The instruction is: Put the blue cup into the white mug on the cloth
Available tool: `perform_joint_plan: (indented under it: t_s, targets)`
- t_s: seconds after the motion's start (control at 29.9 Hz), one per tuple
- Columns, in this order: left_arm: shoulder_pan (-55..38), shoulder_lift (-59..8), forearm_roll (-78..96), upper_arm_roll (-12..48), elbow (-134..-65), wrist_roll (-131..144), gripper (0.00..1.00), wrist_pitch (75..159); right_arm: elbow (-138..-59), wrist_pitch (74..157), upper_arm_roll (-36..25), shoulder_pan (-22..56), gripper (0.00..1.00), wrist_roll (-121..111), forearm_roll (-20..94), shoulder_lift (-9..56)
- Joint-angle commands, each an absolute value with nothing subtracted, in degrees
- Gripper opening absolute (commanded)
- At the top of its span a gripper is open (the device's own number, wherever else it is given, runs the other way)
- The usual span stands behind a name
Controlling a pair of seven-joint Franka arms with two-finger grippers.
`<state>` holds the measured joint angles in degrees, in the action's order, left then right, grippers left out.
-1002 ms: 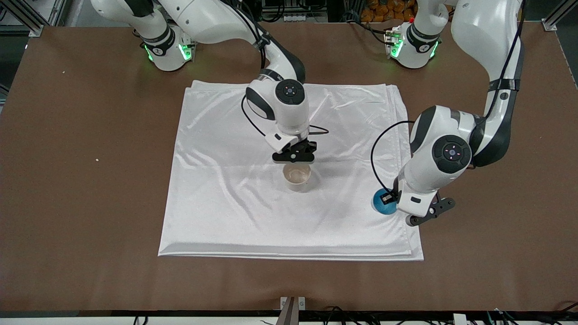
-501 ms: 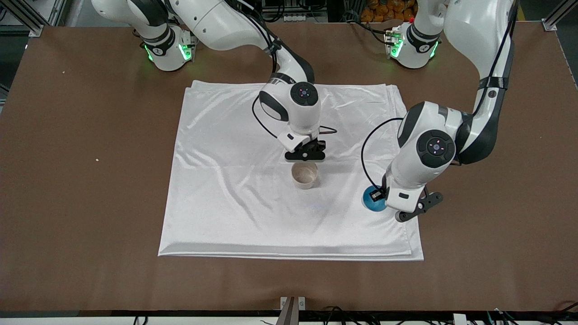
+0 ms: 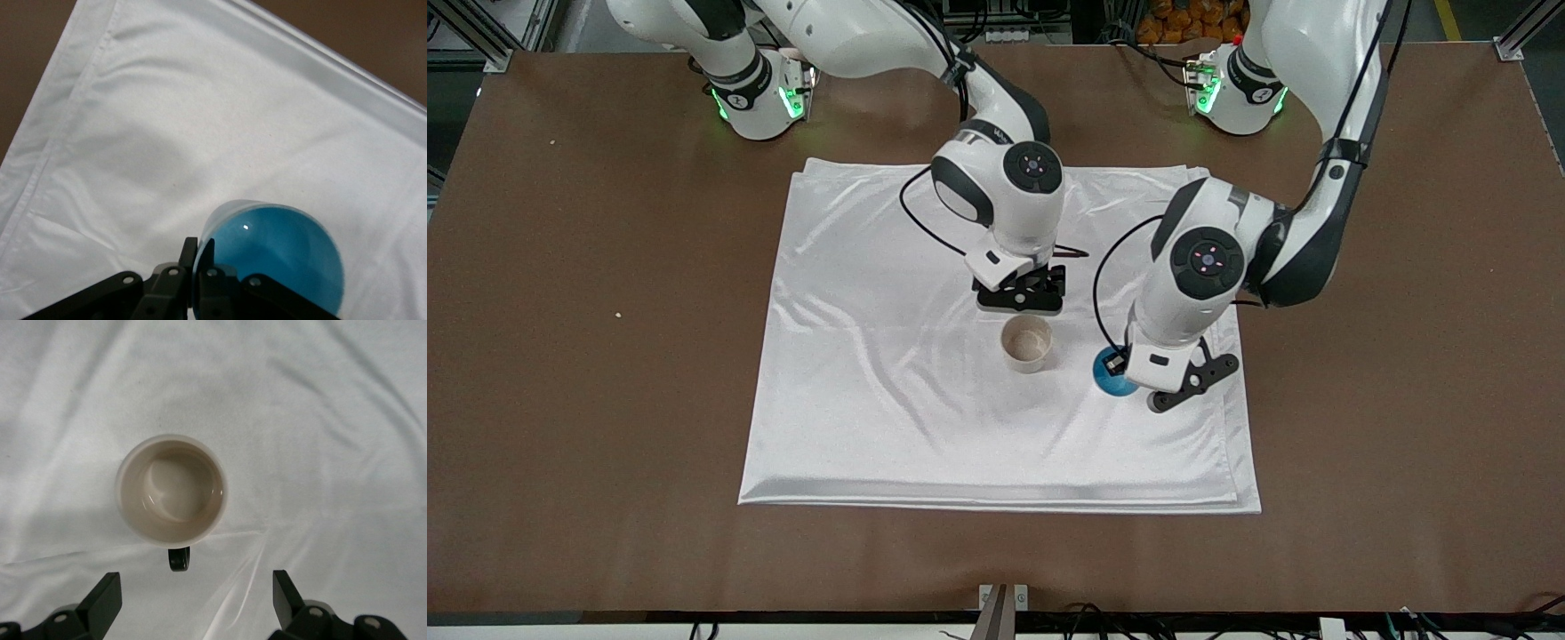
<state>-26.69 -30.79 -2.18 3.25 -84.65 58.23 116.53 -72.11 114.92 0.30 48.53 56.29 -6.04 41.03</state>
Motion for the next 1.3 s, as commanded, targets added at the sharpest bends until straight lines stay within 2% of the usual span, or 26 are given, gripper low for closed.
perform_joint_plan:
  t_s: [0.0,0.5,0.94,1.27]
  targets:
    - [-30.40,-30.67,-1.23,2.64,-84.55,62.40,0.00,115.75,-73.92,109.61,1.05,45.71,1.00,56.78,-6.50,33.06]
    - [-35.24,-34.45,-1.23,2.72,-81.83,66.53,0.00,119.70,-73.92,91.42,1.14,38.42,1.00,42.99,-5.89,19.87]
    - [-37.27,-37.35,-1.14,2.72,-81.83,66.53,0.00,122.25,-74.18,77.00,0.97,24.80,1.00,27.18,-2.99,11.69]
    - [-37.88,-38.76,-1.14,2.72,-81.91,66.53,0.00,123.40,-77.87,76.64,0.88,12.67,1.00,14.16,-3.08,8.97]
